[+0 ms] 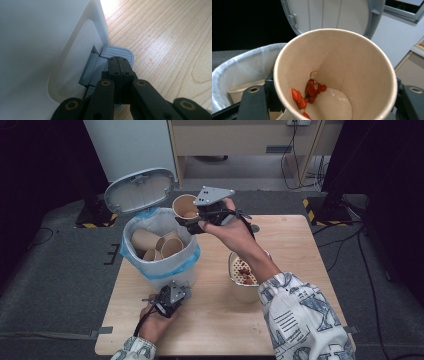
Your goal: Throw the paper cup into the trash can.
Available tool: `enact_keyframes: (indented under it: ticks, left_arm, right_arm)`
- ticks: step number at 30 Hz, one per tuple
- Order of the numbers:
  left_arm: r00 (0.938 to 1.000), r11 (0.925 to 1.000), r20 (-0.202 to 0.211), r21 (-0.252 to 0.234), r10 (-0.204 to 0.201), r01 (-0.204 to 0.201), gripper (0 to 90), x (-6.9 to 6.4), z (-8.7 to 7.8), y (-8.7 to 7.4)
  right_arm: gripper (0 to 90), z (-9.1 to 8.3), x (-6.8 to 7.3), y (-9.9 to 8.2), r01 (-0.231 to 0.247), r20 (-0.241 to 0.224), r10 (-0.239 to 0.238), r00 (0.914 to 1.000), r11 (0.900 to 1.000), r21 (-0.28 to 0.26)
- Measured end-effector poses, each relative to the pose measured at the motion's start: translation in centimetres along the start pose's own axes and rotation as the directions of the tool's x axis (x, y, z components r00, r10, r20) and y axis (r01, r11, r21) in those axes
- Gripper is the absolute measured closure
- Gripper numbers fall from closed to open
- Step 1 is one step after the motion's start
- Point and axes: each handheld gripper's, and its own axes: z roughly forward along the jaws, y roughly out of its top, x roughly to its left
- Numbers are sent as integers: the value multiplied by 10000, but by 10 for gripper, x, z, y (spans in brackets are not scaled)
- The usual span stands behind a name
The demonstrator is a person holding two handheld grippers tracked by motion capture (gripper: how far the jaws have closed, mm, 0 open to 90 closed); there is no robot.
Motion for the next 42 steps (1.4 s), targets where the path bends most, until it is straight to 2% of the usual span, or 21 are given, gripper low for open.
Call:
enact_keyframes:
  ticks: [3, 7, 13, 20, 28, 38, 42]
  left_arm:
    - [10000, 10000, 0, -2, 4, -4, 898, 0, 0, 0]
    - [10000, 10000, -1, -1, 11, -11, 898, 0, 0, 0]
    - [10000, 10000, -11, 0, 24, -24, 898, 0, 0, 0]
    - [10000, 10000, -21, 3, 23, -23, 898, 0, 0, 0]
    - [10000, 10000, -4, -5, -7, 7, 898, 0, 0, 0]
    - [10000, 10000, -1, -10, 15, -15, 898, 0, 0, 0]
    - [10000, 10000, 34, -72, 0, 0, 898, 0, 0, -1]
  right_arm:
    - [286, 4, 2, 1, -334, -226, 331, 9992, 9994, -117]
    - [286, 8, 6, 1, -529, -409, 524, 9978, 9985, -112]
    - [286, 16, 12, 2, -1020, -731, 1014, 9922, 9948, -45]
    - [285, 25, 16, 1, -1340, -926, 1338, 9867, 9910, 40]
    - [278, 37, 14, 0, -1511, -830, 1511, 9850, 9885, 57]
    - [270, 61, 13, 1, -1368, -836, 1379, 9869, 9904, 192]
    - [152, 68, 14, 1, -1265, -613, 1261, 9901, 9920, -32]
